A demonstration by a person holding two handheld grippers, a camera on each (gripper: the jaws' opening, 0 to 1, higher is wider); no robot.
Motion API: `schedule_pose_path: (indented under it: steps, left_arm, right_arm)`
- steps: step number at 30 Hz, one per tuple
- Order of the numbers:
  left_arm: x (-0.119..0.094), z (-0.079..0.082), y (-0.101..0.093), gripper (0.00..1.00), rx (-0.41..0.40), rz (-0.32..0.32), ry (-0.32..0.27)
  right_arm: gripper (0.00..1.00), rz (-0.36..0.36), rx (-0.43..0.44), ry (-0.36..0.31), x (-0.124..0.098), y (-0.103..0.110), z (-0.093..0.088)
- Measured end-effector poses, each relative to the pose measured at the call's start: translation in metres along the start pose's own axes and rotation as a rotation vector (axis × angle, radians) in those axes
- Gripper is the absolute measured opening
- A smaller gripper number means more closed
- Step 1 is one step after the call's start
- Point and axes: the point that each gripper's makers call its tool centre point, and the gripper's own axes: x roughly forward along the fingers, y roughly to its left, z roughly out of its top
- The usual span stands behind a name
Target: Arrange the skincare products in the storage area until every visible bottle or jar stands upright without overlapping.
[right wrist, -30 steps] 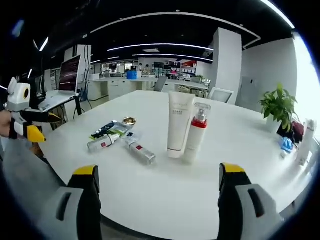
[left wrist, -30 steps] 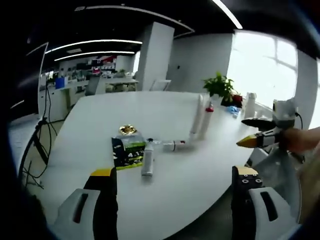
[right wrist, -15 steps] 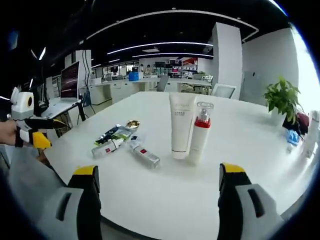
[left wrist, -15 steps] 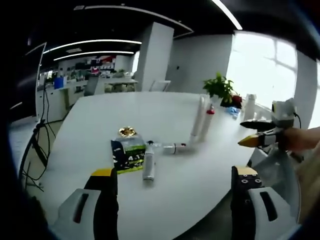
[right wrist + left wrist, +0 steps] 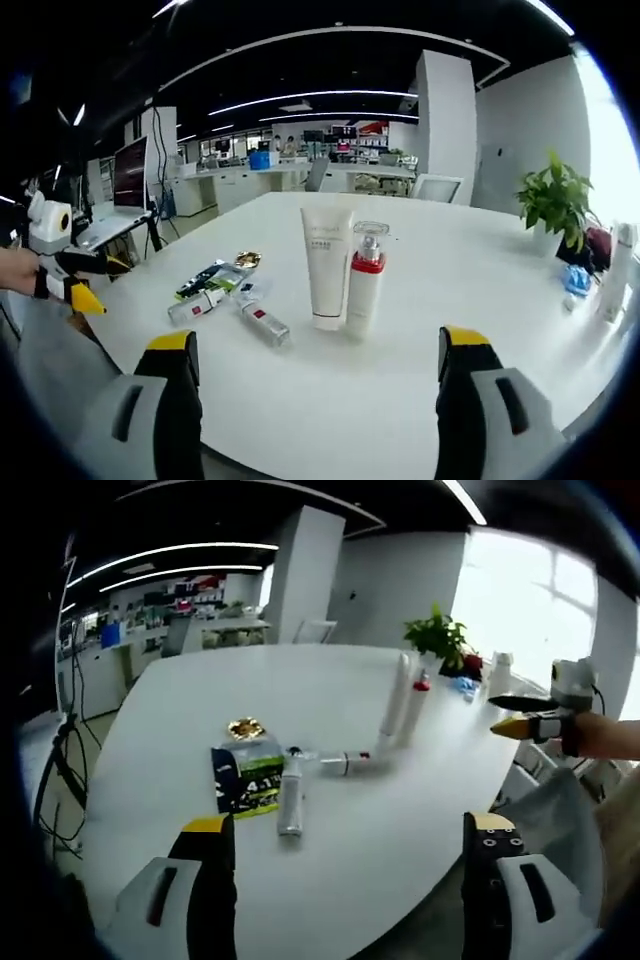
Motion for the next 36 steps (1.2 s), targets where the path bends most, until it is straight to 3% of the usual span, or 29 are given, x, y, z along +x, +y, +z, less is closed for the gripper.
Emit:
schedule_pose_path:
  steps: [5,14,18,29,33,36]
  left_arm:
    - [0.017,-0.003,0.003,0.91,0.002,0.016,0.050]
    - [0.050,-0.013,0.007,0.90,0.017,0.038,0.114]
    - [0.061,-0.023,0.015,0.89,-0.012,0.062,0.171]
    - [0.080,-0.026,0.028,0.85,-0.005,0.099,0.247]
    - [0.090,-0.029,0.031,0.83,0.004,0.107,0.288]
    - [0.099,-0.034,0.034,0.79,0.029,0.103,0.357]
  right_arm:
    - [1.00,0.019,-0.012,-0.014,-0.003,-0.008,0.014]
    - [1.00,-0.001,-0.051,-0.059,-0.015,-0.058,0.037]
    - [1.00,-0.008,-0.037,-0.070,-0.017,-0.071,0.034]
    - [1.00,-0.029,-0.007,-0.046,-0.021,-0.110,0.010]
    - [1.00,-0.037,0.012,-0.073,-0.025,-0.120,0.010]
    - [1.00,-0.046,0.032,-0.096,-0.028,-0.127,0.011]
